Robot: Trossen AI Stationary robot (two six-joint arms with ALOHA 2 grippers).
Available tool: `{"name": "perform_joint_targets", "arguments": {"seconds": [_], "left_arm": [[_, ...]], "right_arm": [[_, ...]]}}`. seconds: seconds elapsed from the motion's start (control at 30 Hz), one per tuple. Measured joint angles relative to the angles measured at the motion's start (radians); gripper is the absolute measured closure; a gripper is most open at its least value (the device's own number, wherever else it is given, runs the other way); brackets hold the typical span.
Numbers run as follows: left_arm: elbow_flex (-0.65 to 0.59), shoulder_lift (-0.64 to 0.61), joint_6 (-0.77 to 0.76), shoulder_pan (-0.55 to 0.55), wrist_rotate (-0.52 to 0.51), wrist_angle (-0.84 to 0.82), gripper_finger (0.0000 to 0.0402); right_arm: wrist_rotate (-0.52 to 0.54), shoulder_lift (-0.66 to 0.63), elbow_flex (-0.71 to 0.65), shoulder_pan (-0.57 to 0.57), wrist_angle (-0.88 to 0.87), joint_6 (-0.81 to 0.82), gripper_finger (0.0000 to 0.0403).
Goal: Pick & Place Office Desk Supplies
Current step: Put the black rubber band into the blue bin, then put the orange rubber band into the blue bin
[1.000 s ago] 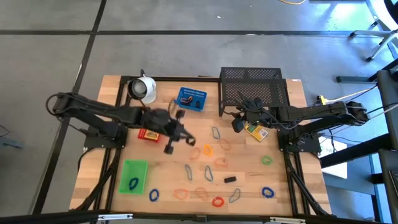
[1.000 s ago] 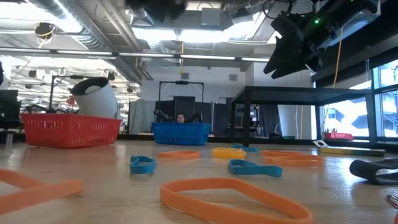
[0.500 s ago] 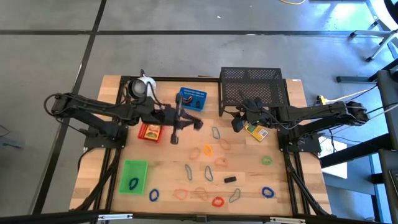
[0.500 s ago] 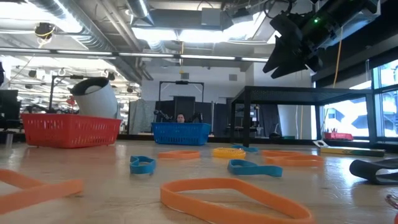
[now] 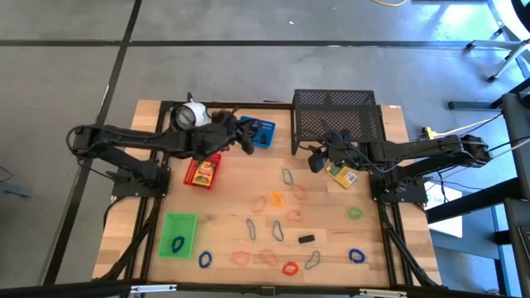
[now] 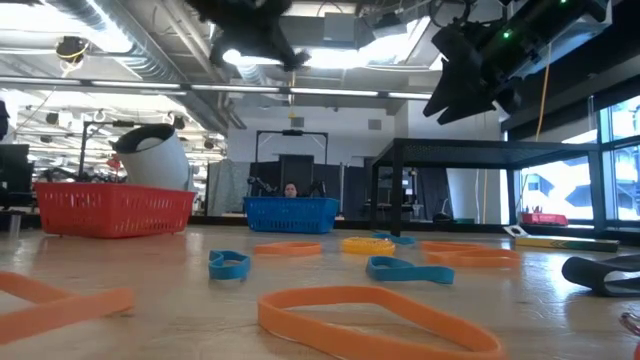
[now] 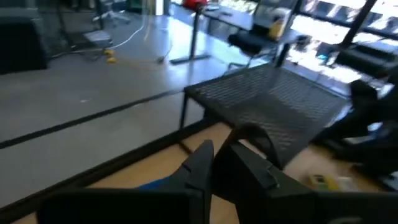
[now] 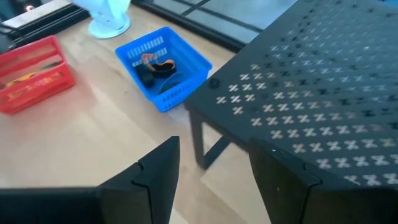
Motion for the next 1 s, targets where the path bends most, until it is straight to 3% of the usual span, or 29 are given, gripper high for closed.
{"name": "perform_joint_targets", "arguments": {"seconds": [0.17, 0.5, 0.83, 1.0], "left_arm": [[0.0, 0.111, 0.036, 0.061, 0.019, -0.028, 0.0346], [0.0, 0.332, 0.049, 0.153, 0.054, -0.025, 0.0356], [0.0, 0.338, 0.055, 0.17, 0.101, -0.009, 0.0371], [0.0, 0.338, 0.056, 0.163, 0.227, 0.004, 0.0362]], "right_arm": [[0.048, 0.0, 0.0, -0.001, 0.001, -0.026, 0.0208], [0.05, 0.0, 0.0, -0.025, 0.003, -0.045, 0.0208], [0.046, 0.0, 0.0, -0.051, 0.003, -0.053, 0.0208], [0.042, 0.0, 0.0, -0.063, 0.003, -0.053, 0.0208]]}}
